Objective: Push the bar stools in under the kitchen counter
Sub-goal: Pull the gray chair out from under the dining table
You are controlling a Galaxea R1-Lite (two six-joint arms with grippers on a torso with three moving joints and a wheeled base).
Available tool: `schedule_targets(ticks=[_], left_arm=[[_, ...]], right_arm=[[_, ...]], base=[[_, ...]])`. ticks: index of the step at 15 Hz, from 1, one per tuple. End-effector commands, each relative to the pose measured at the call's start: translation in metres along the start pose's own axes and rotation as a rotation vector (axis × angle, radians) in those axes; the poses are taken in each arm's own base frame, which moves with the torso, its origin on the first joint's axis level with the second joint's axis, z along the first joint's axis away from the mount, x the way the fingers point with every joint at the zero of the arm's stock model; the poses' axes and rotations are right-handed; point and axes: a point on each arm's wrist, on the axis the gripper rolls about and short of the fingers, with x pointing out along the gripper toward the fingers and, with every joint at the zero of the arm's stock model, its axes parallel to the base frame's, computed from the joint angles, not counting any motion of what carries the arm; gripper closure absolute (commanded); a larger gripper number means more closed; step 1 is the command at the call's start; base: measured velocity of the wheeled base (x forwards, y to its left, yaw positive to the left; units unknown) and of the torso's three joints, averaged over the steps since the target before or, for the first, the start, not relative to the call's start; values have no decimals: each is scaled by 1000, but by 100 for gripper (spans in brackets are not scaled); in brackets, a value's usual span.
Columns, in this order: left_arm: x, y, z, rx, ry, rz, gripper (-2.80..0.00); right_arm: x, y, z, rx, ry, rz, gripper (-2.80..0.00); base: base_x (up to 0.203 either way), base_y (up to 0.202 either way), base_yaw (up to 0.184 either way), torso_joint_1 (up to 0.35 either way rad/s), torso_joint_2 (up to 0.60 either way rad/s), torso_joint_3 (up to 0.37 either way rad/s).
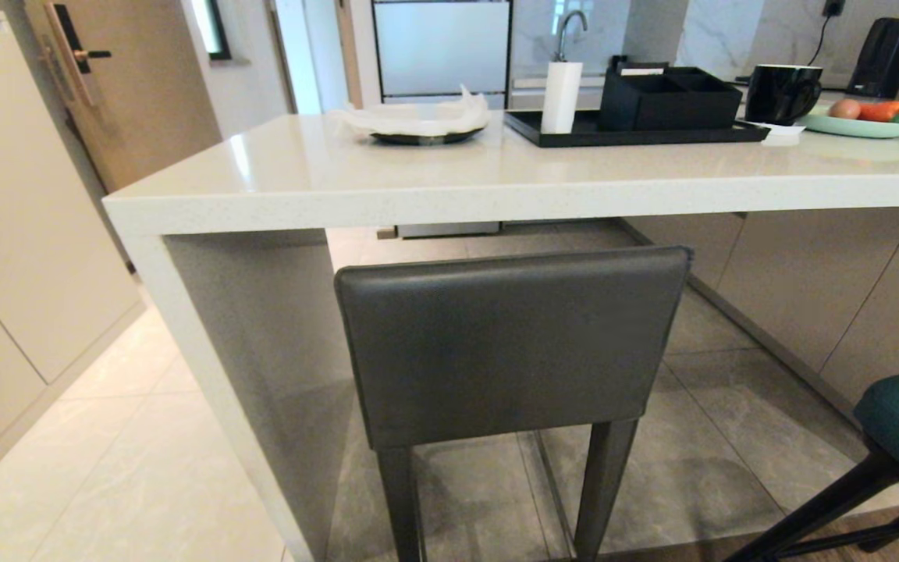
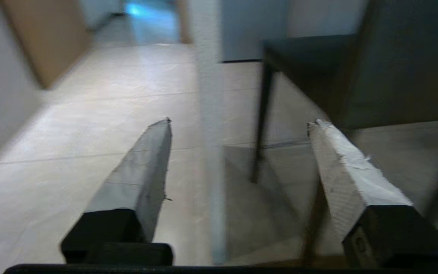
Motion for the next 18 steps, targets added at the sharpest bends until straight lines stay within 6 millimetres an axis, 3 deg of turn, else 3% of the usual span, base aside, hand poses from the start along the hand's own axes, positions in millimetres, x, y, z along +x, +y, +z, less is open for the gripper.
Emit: schedule_targets(ticks=[1,3,8,10,11,14,18], left_arm=[[0,-2,28,-55,-44,-98,-280],[16,-2,60,-123,11,-207,-280],[105,-2,80,-166,143,-312,-280],[134,-4,76,-163,136,-399,-280],[139,-3,69,-163,140,-508,-280],[154,22,42,-170,204,-613,-280],[182,49,14,-161,198,-751,-280]], right_arm=[[5,0,19,0,27,35,-280],[15,0,40,3,66,78,-280],[72,2,81,46,111,132,-280],[93,4,87,79,110,199,-280],[94,6,81,91,127,274,-280],[102,8,65,111,220,355,-280],[130,4,77,102,190,396,-280]], base=[[0,0,0,0,0,0],[0,0,0,0,0,0],[0,0,0,0,0,0],[0,0,0,0,0,0],[0,0,0,0,0,0],[0,0,0,0,0,0],[0,0,0,0,0,0]])
